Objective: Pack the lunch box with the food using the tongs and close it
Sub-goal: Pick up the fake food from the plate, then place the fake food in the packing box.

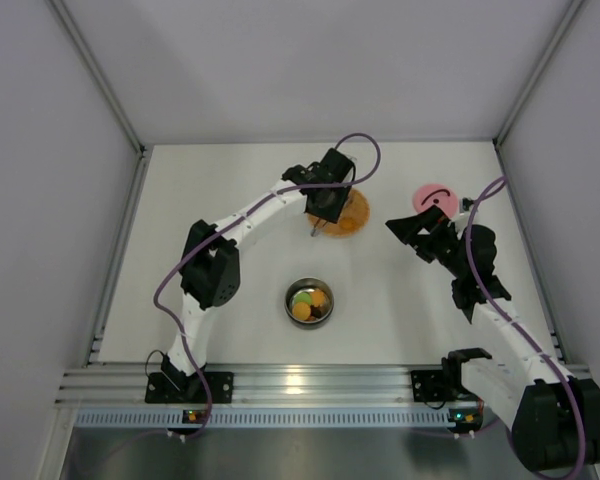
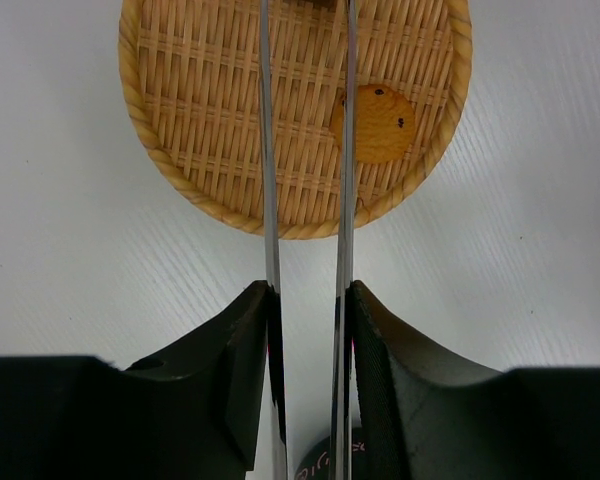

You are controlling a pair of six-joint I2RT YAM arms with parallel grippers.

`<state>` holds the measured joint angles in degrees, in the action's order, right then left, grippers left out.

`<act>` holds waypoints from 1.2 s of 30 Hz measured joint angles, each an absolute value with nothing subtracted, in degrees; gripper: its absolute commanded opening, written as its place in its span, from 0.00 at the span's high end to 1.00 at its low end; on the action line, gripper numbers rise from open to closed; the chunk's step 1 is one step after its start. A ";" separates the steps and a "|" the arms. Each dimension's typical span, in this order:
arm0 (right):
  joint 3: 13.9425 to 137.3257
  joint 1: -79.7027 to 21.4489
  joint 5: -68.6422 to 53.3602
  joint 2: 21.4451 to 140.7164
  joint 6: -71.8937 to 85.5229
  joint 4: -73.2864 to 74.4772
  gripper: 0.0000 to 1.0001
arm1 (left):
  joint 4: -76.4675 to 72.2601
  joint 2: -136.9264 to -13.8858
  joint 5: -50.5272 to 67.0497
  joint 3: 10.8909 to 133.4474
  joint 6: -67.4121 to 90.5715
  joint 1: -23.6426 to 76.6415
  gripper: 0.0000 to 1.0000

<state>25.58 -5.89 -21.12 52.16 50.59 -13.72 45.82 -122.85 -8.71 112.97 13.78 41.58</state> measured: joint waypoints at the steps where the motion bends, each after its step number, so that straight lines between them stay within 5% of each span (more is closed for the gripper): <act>1: 25.58 -5.89 -21.12 52.16 50.59 -13.72 0.01 | 45.82 -122.76 -8.71 112.90 13.76 41.58 0.61; 18: 25.58 -5.89 -21.12 52.16 50.59 -13.74 0.01 | 49.89 -109.10 -8.62 111.18 14.94 41.60 0.61; 36: 25.58 -5.89 -21.12 52.73 50.59 -13.82 0.01 | 59.59 -78.94 0.43 86.28 16.36 44.84 0.59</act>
